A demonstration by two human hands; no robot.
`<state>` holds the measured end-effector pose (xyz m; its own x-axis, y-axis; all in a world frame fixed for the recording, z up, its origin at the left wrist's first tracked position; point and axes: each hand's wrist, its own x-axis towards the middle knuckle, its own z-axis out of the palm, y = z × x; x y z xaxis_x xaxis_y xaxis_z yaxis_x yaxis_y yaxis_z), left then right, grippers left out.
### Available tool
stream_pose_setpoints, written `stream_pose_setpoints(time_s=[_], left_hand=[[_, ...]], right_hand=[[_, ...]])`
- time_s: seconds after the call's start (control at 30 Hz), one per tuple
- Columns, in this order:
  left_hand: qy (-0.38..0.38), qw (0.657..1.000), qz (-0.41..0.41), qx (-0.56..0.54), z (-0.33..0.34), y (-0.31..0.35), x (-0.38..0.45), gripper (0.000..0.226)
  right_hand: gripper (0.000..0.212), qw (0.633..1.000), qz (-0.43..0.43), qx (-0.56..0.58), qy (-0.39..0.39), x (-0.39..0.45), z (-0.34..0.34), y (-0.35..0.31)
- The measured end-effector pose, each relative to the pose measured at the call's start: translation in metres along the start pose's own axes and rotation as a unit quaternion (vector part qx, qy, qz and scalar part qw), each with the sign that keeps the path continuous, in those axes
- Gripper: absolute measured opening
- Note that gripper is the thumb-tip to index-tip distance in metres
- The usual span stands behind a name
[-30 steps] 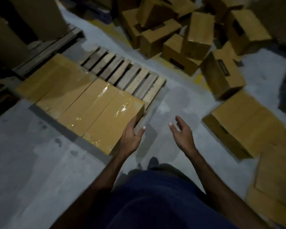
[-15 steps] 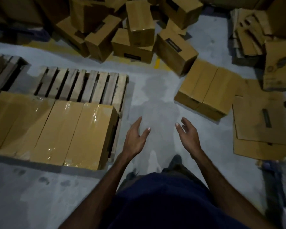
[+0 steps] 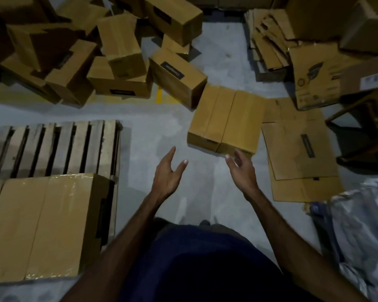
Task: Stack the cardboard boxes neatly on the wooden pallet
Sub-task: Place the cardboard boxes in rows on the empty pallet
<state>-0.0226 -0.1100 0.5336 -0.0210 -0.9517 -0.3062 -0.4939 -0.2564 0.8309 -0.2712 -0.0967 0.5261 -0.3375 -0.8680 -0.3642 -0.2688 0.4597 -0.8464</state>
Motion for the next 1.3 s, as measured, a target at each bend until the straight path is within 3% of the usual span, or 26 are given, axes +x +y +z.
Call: stream_pose_setpoints(time_s=[0.37,0.63,0.7,0.83,0.93,1.07,1.2,1.3], left_hand=[[-0.08,0.993,0.028,0.081,0.057,0.07,0.158,0.066],[-0.152,0.981,-0.056,0.105,0.08,0.054,0.327,0.067],[-0.166,0.975,-0.102,0.108,0.089,0.038,0.367,0.071],[-0.149,0.963,-0.21,0.083,0.112,-0.004,0.436,0.078],[-0.137,0.96,-0.233,0.079,0.141,-0.037,0.484,0.076],[-0.124,0.957,-0.244,0.096,0.189,-0.097,0.548,0.075],[-0.117,0.951,-0.267,0.107,0.239,-0.165,0.593,0.076],[-0.118,0.944,-0.282,0.126,0.271,-0.212,0.617,0.071]], right_hand=[[0.067,0.995,0.093,0.024,0.004,0.134,-0.026,0.004],[0.056,0.98,0.199,0.021,-0.004,0.27,0.003,0.011],[0.052,0.975,0.221,0.01,-0.013,0.305,0.014,0.023],[0.064,0.961,0.27,-0.012,-0.052,0.376,0.037,0.067],[0.072,0.963,0.26,-0.029,-0.06,0.43,0.056,0.099],[0.038,0.953,0.272,-0.07,-0.112,0.511,0.091,0.186],[0.024,0.935,0.325,-0.06,-0.125,0.564,0.124,0.252],[0.033,0.921,0.362,-0.062,-0.132,0.582,0.147,0.29]])
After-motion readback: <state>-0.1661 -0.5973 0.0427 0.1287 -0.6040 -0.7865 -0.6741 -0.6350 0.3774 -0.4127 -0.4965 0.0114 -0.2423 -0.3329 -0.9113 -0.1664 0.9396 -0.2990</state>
